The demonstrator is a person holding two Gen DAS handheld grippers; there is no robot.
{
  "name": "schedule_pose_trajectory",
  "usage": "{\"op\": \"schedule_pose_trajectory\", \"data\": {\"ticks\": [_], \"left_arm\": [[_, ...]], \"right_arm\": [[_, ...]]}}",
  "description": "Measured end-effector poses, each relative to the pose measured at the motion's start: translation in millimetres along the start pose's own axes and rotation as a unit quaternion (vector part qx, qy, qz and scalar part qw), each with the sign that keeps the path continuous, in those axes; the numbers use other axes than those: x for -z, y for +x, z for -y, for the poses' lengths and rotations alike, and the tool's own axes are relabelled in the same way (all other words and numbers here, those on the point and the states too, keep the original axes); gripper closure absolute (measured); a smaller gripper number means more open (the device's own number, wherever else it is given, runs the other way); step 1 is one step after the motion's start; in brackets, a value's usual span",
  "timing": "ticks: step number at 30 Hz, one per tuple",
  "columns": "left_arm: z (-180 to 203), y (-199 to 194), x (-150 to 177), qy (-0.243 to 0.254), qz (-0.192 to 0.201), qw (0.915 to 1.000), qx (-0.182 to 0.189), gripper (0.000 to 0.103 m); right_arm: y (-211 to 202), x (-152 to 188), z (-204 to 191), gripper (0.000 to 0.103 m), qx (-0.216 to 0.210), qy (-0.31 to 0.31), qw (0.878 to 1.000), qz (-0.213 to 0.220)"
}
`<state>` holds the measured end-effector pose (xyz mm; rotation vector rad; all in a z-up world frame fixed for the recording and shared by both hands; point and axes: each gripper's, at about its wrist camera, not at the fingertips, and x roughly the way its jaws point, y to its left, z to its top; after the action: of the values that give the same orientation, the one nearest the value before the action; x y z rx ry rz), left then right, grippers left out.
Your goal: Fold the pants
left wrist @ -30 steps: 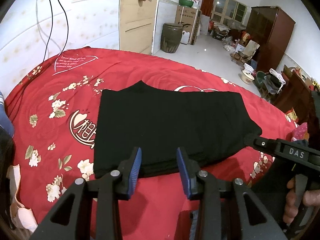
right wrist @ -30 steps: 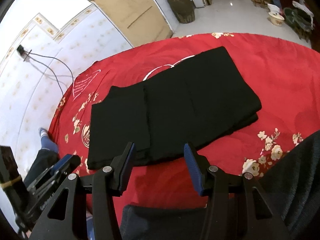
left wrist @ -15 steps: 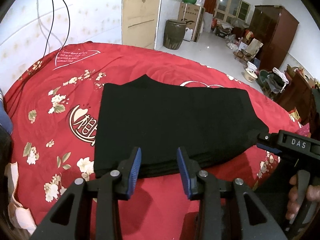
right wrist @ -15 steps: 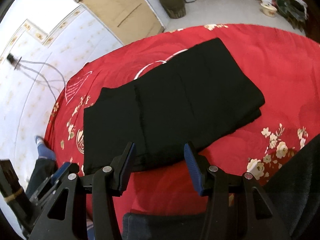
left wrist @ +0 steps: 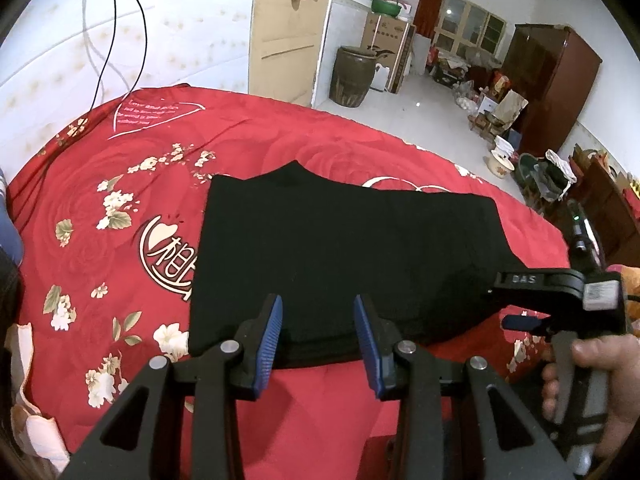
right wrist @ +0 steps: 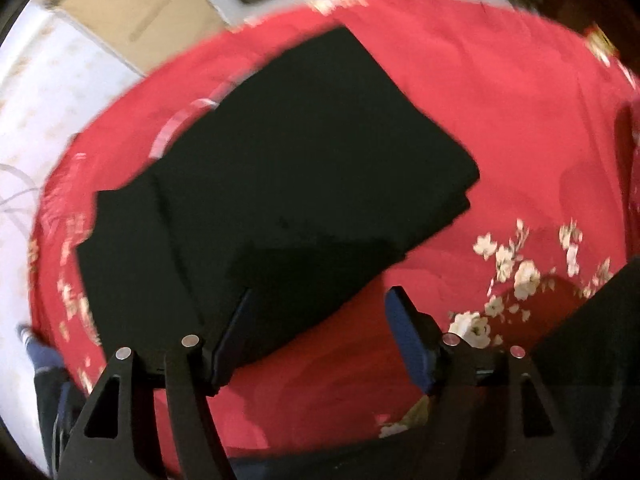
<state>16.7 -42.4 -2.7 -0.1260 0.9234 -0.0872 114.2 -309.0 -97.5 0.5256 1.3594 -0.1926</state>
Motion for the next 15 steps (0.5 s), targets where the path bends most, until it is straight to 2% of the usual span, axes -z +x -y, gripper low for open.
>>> {"op": "schedule_pose_trajectory", "data": {"ticks": [2,4,5,7,9,11,13,15], "left_arm": [[-1,1,0,-0.003,-0.001,1.0000,-0.001,0.063],[-3,3,0,-0.006,-0.004,1.0000,0.000,0.063],[-3,3,0,-0.007,-0.005,1.0000,0.000,0.063],[-4,4,1,-0.008,-0.006,0.9999,-0.001,0.063],[-6,4,1,-0.010,-0.006,0.9999,-0.002,0.063],[-6,6,1,-0.011,-0.008,0.9999,-0.002,0.063],[-6,7,2,-0.011,-0.010,0.9999,-0.003,0.063],[-7,8,3,-0.009,-0.012,0.9999,-0.005,0.063]], "right_arm": [[8,-5,6,0.034,0.005,0.025,1.000,-0.003],[9,-10,10,0.025,-0.012,0.052,0.999,0.008],[8,-11,11,0.025,-0.011,0.056,0.998,0.013],[0,-12,20,0.025,-0.033,0.086,0.994,0.058],[-10,-9,36,0.025,-0.077,0.125,0.984,0.097],[-19,-8,40,0.025,-0.108,0.130,0.978,0.125],[-20,-9,43,0.025,-0.111,0.131,0.975,0.138],[-12,-11,46,0.025,-0.090,0.136,0.978,0.134]]}}
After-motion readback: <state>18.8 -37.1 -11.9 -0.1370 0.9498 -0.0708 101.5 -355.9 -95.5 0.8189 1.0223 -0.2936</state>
